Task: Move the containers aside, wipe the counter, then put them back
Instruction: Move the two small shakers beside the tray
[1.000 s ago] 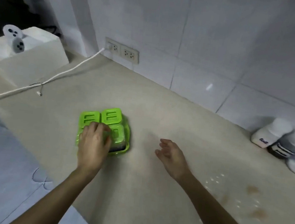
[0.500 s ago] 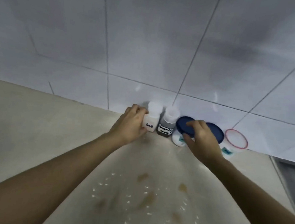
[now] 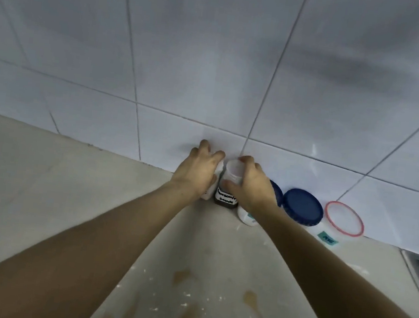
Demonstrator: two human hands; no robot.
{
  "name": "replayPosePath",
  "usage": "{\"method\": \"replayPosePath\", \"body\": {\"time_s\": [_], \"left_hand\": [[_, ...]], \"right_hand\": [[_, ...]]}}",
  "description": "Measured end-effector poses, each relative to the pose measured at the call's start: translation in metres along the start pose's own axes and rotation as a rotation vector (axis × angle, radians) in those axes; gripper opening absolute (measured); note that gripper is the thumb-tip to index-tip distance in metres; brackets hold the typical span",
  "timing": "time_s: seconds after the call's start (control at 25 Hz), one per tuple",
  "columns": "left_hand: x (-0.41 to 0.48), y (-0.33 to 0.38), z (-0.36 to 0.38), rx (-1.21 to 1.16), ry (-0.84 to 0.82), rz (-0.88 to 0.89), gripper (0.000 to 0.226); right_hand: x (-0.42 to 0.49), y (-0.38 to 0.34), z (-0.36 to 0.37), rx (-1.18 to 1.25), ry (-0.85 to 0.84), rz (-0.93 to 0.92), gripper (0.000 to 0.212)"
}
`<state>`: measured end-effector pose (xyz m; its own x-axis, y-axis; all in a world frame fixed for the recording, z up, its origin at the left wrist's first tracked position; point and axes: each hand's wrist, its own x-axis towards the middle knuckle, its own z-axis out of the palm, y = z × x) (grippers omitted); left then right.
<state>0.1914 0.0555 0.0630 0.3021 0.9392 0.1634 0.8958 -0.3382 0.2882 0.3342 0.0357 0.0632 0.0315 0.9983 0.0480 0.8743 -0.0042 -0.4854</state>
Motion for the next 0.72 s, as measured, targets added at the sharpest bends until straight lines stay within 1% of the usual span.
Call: {"method": "replayPosePath", "body": {"time_s": [0.08,0.12,0.24,0.32,0.48,0.6,0.72], "left_hand": [[-0.002,-0.001,-0.006,0.003,-0.021,0.005,0.043],[-0.007,-0.009,-0.012,0.0,-0.037,0.009,0.043],[-0.036,-0.043,-0.042,-0.002,-0.081,0.028,0.042],[-0.063,-0.075,-0.07,0.042,-0.124,0.038,0.043],[-0.124,-0.153,-0.121,0.075,-0.145,-0.09,0.05],[-0.173,-0.22,-0.145,0.089,-0.144,-0.25,0.055],[-0.21,-0.272,-0.16,0.115,-0.163,-0.343,0.053]], "right_hand": [[-0.001,-0.003,0.004,-0.049,0.098,0.004,0.053],[-0.003,-0.007,0.008,-0.067,0.112,-0.018,0.05],[-0.019,-0.027,0.017,-0.063,0.108,-0.102,0.049],[-0.031,-0.057,0.027,-0.029,0.088,-0.165,0.052],[-0.039,-0.141,0.06,0.102,0.039,-0.247,0.052],[-0.049,-0.218,0.101,0.166,-0.052,-0.315,0.053],[-0.059,-0.281,0.14,0.187,-0.132,-0.366,0.054]]}}
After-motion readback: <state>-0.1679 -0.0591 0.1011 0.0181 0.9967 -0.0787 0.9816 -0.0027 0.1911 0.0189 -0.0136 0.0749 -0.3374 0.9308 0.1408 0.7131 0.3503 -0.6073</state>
